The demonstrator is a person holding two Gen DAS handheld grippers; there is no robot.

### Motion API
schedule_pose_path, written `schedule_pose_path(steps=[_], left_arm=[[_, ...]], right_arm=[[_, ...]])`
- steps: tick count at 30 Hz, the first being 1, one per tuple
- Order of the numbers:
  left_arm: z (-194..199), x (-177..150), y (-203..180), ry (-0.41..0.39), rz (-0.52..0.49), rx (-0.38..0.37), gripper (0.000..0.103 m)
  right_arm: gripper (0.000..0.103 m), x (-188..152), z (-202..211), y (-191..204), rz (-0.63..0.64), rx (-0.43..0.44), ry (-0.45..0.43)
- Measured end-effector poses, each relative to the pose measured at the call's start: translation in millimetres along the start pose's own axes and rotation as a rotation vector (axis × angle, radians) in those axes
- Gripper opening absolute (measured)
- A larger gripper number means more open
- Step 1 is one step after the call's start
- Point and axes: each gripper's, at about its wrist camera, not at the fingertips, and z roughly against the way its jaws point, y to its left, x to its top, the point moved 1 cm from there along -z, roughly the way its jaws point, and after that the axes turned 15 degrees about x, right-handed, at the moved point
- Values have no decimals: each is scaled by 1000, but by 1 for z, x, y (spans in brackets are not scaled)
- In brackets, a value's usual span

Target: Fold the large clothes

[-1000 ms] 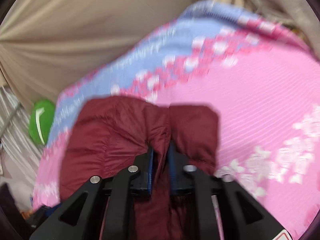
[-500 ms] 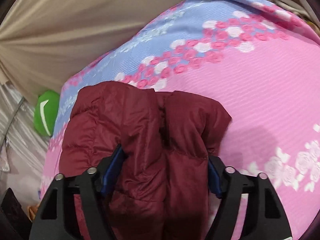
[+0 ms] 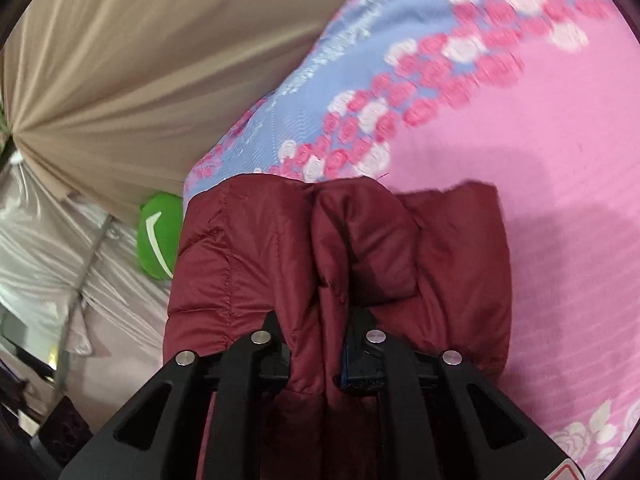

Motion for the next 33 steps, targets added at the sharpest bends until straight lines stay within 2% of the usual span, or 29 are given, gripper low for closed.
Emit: schedule_pose_path(steps=[1,2,3,4,6,8,10,11,12,14,19,21,24,28,31,33], left_arm=[[-2,0,-1,9,-1,2,96],[-4,-1,-2,17,-4,5,97],[-4,-1,-4,21,-9,9,98],[-4,-2,-5,21,-16,11,98],[-3,-4,-8,18,-30,16,98],[-3,-6,-8,10,-28,27,98],[-4,-5,-7,12,-25,24,98],[-4,-5,-7,12,-24,22,98],[-4,-5,-7,13,-24,21,98],[-4,-6,-7,11,-23,22,98],[-4,-8,-10,4,-34,33,98],[-4,-9,-13,0,-45,44,98],[1,-10,-10,1,-47,42,97],[29,-10,19,-12,26,-33,96],[38,-14,30,-21,2,-25,97],[30,-20,33,8,-9,-18,97]], right_arm=[[13,-2,2,2,-5,-16,3],[18,-4,6,10,16,-62,5],[29,-5,10,16,43,-105,1],[32,-11,21,34,101,-176,-21],[34,-24,44,65,205,-272,-82],[34,-39,63,88,276,-317,-127],[34,-61,85,109,333,-314,-152],[27,-70,92,114,344,-308,-155],[16,-79,97,116,348,-305,-156],[4,-103,102,113,325,-312,-137],[2,-126,72,75,239,-390,-46],[2,-129,66,66,235,-407,-47],[2,-129,68,80,252,-468,-56],[2,-144,84,116,336,-522,-115],[2,-164,84,120,339,-521,-78],[1,-175,72,108,321,-561,-27]])
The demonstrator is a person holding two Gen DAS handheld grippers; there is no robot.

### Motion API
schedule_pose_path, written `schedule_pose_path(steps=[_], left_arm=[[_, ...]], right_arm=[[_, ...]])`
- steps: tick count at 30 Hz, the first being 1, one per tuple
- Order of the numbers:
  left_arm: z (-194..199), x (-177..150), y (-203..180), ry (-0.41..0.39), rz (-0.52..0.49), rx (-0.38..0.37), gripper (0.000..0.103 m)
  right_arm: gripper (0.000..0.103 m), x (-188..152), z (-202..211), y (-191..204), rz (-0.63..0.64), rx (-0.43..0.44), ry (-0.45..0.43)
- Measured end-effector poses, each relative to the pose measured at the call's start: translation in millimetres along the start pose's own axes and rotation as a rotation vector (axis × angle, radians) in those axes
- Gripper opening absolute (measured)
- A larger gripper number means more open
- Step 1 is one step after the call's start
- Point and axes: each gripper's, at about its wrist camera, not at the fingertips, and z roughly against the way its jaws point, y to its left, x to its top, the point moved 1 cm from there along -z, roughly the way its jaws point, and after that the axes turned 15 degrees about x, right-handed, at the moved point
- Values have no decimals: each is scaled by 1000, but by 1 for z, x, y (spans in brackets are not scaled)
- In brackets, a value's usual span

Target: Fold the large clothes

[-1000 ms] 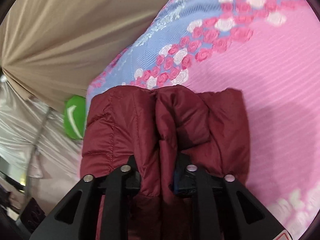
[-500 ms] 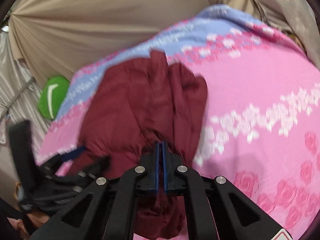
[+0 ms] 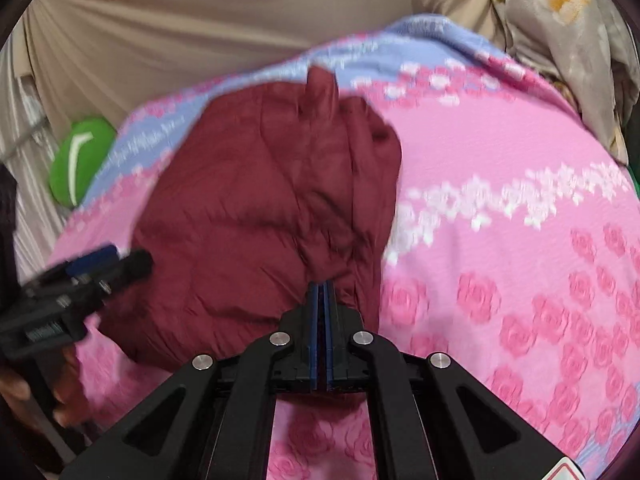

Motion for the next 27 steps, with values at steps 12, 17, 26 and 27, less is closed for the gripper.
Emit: schedule_pose_path(steps=[12,17,26,27], left_arm=[[-2,8,52,11,167,-116,98],[-36,38,94,69,301,-185,98],[-101,45,80,235,341,-339,98],[-103,45,77,227,335,-334,98]], right_arm=[[57,5,14,2,-54,32,-75],[85,42,20,-8,-130,124,-171],[87,52,-52,-47,-273,201,-26],[88,50,-54,-49,-289,219,-23]])
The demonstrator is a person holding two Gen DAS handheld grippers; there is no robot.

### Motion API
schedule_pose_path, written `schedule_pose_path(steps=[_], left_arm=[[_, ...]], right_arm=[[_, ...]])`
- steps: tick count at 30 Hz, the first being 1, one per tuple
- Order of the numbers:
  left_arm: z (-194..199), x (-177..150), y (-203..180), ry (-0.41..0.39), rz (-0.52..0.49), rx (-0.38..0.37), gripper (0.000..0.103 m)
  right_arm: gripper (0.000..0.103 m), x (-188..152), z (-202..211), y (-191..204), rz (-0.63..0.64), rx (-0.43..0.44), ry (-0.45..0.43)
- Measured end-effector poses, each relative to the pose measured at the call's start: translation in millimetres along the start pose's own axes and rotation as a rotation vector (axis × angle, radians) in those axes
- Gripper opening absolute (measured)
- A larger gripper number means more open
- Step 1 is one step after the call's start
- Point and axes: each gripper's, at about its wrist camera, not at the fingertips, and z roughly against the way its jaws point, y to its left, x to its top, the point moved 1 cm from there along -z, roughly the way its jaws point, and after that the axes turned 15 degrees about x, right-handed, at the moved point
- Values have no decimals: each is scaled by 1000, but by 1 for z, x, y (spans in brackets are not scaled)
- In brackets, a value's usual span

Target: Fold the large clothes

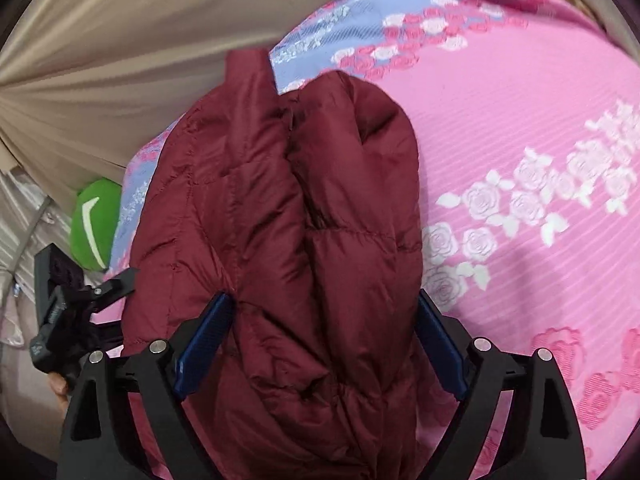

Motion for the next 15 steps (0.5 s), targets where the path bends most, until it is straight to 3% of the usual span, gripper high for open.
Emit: schedule_pose_path(steps=[3,7,10,15], left_arm=[[-10,1,1,20,4,-30,98],[-23,5,6,68,27,-109,98],[-21,4,-2,59,-11,-86,97],[4,7,-25,-33,-134,-14,75]], right_arm=[[91,0,-4,-10,-42,77,-4],[89,0,-10,-3,3,75,10],[72,4,-17,-1,5,110,36],[33,7,-15,21,68,85,25]])
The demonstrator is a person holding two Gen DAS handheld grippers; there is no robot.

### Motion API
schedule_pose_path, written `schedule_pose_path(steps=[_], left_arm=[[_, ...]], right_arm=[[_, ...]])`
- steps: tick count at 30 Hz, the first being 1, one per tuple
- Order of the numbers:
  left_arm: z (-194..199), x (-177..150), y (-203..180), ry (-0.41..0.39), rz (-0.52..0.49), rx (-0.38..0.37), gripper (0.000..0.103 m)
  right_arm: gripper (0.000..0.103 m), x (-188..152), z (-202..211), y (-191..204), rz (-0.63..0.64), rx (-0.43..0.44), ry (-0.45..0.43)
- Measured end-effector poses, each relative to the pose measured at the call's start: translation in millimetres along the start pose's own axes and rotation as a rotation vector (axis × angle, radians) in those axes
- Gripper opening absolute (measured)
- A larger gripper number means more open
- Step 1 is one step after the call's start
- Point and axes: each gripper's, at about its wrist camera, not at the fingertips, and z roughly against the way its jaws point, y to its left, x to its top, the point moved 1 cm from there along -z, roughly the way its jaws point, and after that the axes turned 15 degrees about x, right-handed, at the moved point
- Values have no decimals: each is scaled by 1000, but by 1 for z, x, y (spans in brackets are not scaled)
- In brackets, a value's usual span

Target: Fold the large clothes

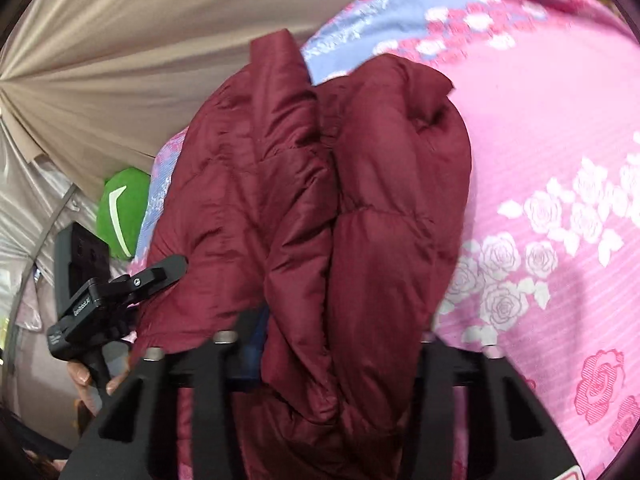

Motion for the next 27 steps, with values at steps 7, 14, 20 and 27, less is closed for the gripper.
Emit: schedule_pose_path(steps=[7,14,20,27], left_arm=[[54,12,-28,-133,-156,13,54],[145,19,-44,-361,-255,6,54],[224,19,-46,-577,-313,35,54],[280,28,-24,-763,-338,112,54]], right_arm=[[21,-8,19,44,67,-30,-97],[21,-8,56,122,251,-24,-260],[21,-2,80,190,390,10,-382],[21,16,69,247,498,74,-448]])
